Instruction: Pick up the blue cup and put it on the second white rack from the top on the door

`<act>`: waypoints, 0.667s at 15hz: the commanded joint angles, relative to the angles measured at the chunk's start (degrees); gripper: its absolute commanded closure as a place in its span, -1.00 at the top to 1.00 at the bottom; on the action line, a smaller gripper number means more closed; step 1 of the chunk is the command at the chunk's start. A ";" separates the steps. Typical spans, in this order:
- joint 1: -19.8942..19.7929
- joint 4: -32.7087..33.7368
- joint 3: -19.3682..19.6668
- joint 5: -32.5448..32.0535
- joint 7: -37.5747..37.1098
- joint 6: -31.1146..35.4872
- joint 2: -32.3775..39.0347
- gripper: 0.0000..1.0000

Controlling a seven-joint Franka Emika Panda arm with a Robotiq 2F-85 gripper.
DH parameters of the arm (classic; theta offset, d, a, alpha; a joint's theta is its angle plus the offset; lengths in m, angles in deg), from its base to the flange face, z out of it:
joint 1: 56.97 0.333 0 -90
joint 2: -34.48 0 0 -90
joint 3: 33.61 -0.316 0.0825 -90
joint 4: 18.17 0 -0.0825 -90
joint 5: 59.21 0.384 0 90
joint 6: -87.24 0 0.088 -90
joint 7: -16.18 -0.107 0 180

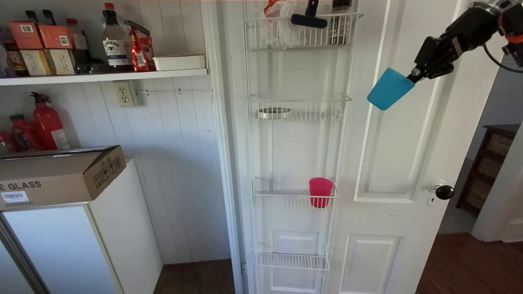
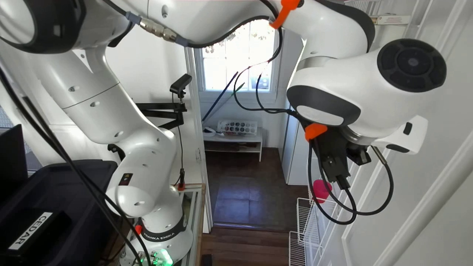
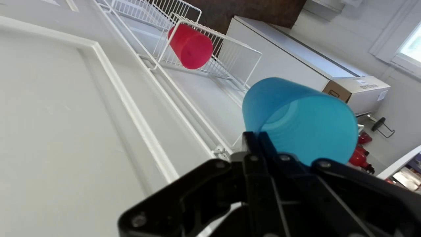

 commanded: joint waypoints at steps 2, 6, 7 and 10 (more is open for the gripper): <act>1.59 4.05 0.73 4.34 1.92 -3.47 1.15 -0.98; 2.27 7.32 -0.38 7.39 1.31 -3.52 3.55 -0.98; 2.39 8.20 -0.73 7.86 0.84 -3.35 4.43 -0.98; 2.41 10.78 -1.56 9.72 0.50 -2.96 7.15 -0.98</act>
